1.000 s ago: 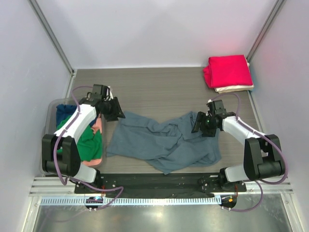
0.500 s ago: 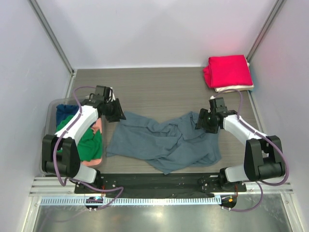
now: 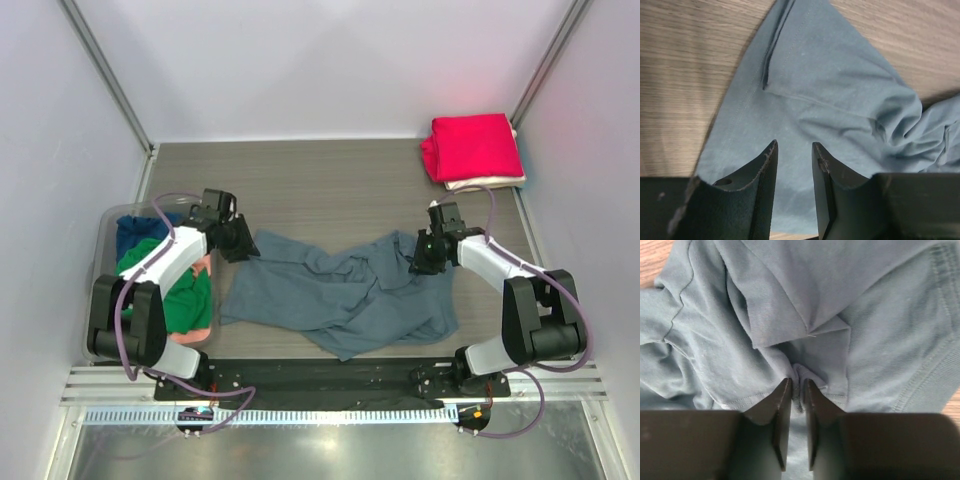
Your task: Fold and stack the t-shirts
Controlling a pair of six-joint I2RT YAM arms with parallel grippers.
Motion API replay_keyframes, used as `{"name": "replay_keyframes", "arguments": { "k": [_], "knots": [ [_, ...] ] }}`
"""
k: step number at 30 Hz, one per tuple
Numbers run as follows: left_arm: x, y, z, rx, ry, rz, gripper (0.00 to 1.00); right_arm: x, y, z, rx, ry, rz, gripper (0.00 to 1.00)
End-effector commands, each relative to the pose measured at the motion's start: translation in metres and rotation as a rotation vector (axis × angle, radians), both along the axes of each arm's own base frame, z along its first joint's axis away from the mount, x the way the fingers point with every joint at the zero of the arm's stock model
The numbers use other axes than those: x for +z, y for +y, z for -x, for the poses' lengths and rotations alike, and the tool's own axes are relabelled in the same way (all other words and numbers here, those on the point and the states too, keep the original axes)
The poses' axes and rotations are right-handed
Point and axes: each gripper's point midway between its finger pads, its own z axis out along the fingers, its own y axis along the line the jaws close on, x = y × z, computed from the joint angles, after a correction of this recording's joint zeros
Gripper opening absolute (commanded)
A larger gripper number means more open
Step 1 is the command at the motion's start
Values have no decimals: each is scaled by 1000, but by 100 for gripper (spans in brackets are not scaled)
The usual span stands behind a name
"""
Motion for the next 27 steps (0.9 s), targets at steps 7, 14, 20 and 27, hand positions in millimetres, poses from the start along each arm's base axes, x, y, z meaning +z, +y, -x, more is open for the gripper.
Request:
{"name": "replay_keyframes", "arguments": {
  "k": [7, 14, 20, 27],
  "knots": [
    [-21, 1, -35, 84, -46, -22, 34, 8, 11, -10, 34, -46, -34, 9],
    [-37, 8, -46, 121, -23, -75, 35, 7, 16, -11, 52, -45, -55, 4],
    [-45, 10, -49, 131, -13, -90, 36, 6, 19, -11, 61, -39, -68, 2],
    [-38, 9, -59, 136, -36, -82, 36, 5, 21, -11, 69, -37, -70, 1]
  ]
}}
